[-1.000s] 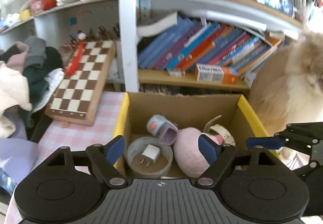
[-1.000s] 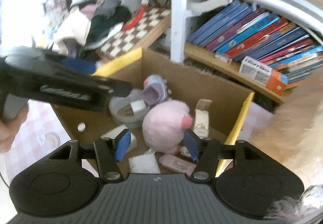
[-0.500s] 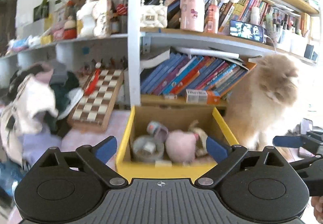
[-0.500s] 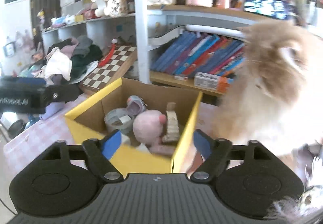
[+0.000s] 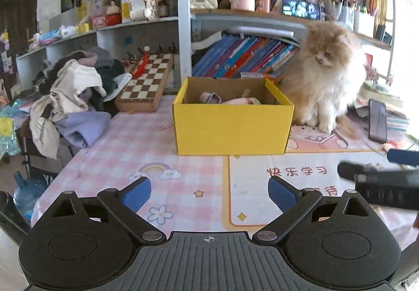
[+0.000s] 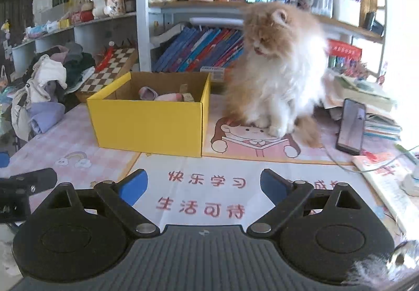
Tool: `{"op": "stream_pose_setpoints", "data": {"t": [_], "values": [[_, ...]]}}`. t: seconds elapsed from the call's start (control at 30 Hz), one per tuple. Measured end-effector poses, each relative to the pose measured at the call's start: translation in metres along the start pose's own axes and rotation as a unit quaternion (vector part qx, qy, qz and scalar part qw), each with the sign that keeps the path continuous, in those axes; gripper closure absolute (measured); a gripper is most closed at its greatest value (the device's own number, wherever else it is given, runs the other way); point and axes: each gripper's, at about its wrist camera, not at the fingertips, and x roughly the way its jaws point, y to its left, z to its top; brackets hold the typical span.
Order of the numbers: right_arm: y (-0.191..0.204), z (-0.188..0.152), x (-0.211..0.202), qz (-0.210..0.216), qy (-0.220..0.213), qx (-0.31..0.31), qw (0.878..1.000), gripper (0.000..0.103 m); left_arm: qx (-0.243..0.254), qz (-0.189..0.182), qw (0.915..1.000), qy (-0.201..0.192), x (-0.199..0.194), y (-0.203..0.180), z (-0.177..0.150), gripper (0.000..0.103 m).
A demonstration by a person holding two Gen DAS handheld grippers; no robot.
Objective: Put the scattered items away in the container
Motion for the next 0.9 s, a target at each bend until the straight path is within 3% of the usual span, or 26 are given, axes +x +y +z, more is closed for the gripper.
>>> {"op": "stream_pose_setpoints", "data": {"t": [0.23,0.53,0.9], "values": [[0.01,-0.016,-0.034,-0.003,0.004,-0.016,1.0,0.003,0.024,-0.003,0.9996,-0.012,-0.022,-0.006,-0.009,0.002],[0.002,-0.027,-0.039,-0.026,0.051,0.012,0.998,0.001,0.013,0.0,0.9995,0.03,-0.018,-0.008,-0.018,0.001],[0.009,-0.037,-0.039,-0.019,0.077,0.021,0.997,0.0,0.028,0.003,0.9988,0.04,-0.027,-0.006,-0.032,0.0]]}}
